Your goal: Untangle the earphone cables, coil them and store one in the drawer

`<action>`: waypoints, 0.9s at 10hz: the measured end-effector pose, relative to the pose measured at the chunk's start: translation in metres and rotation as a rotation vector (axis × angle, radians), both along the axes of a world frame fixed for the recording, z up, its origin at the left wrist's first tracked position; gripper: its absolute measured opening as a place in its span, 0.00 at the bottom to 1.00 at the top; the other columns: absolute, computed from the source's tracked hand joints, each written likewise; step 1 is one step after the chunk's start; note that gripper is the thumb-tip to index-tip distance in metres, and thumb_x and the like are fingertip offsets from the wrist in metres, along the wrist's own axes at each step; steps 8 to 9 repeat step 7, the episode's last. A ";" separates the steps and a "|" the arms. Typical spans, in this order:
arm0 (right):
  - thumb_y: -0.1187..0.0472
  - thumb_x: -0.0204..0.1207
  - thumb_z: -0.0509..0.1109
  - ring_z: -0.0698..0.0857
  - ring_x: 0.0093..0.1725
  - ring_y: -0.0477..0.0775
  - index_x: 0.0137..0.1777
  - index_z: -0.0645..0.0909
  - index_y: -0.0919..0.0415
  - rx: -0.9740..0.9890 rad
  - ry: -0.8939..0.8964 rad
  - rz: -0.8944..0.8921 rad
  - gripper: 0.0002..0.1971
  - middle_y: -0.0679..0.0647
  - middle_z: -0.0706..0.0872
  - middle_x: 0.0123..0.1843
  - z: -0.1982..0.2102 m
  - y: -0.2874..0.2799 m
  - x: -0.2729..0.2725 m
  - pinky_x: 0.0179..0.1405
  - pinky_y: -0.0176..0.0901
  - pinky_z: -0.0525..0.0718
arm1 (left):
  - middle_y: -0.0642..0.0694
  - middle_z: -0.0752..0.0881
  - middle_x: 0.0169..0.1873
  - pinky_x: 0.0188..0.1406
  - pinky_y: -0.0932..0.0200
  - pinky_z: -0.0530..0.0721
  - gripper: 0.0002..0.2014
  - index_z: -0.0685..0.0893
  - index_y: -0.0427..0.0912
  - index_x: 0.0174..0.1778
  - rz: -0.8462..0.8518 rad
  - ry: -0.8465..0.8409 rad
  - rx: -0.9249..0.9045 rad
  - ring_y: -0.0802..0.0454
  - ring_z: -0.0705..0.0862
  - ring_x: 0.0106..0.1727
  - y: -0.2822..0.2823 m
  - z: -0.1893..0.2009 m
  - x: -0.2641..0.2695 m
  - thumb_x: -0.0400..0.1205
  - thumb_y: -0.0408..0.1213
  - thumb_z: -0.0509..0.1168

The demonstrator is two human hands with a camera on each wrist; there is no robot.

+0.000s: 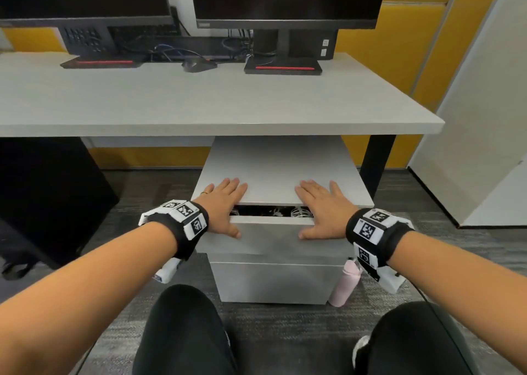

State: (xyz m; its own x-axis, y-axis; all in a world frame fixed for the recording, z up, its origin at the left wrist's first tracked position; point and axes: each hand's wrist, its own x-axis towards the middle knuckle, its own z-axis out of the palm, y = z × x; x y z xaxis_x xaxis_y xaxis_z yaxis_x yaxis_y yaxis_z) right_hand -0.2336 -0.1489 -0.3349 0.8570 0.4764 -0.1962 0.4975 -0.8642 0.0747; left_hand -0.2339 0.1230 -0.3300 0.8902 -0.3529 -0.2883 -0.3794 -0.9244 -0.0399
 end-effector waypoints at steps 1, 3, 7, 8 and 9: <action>0.37 0.76 0.69 0.44 0.87 0.56 0.87 0.42 0.59 0.047 -0.012 -0.008 0.52 0.57 0.44 0.89 -0.005 0.006 0.014 0.83 0.66 0.49 | 0.42 0.39 0.85 0.82 0.39 0.44 0.55 0.38 0.45 0.85 0.026 -0.028 -0.006 0.43 0.39 0.85 -0.009 -0.004 0.015 0.75 0.60 0.70; 0.38 0.78 0.67 0.42 0.87 0.56 0.87 0.40 0.59 0.014 -0.022 0.006 0.50 0.58 0.42 0.89 -0.009 0.005 0.035 0.83 0.67 0.49 | 0.41 0.39 0.85 0.82 0.38 0.44 0.52 0.38 0.45 0.85 0.022 -0.040 0.013 0.41 0.39 0.85 -0.012 -0.010 0.036 0.78 0.57 0.68; 0.42 0.88 0.44 0.66 0.80 0.60 0.76 0.69 0.61 0.198 0.177 -0.157 0.28 0.60 0.70 0.79 0.025 0.019 0.027 0.76 0.65 0.64 | 0.38 0.57 0.83 0.80 0.40 0.56 0.31 0.59 0.42 0.83 0.181 0.121 -0.188 0.39 0.56 0.83 -0.031 0.021 0.019 0.88 0.58 0.43; 0.42 0.88 0.44 0.66 0.80 0.60 0.76 0.69 0.61 0.198 0.177 -0.157 0.28 0.60 0.70 0.79 0.025 0.019 0.027 0.76 0.65 0.64 | 0.38 0.57 0.83 0.80 0.40 0.56 0.31 0.59 0.42 0.83 0.181 0.121 -0.188 0.39 0.56 0.83 -0.031 0.021 0.019 0.88 0.58 0.43; 0.42 0.88 0.44 0.66 0.80 0.60 0.76 0.69 0.61 0.198 0.177 -0.157 0.28 0.60 0.70 0.79 0.025 0.019 0.027 0.76 0.65 0.64 | 0.38 0.57 0.83 0.80 0.40 0.56 0.31 0.59 0.42 0.83 0.181 0.121 -0.188 0.39 0.56 0.83 -0.031 0.021 0.019 0.88 0.58 0.43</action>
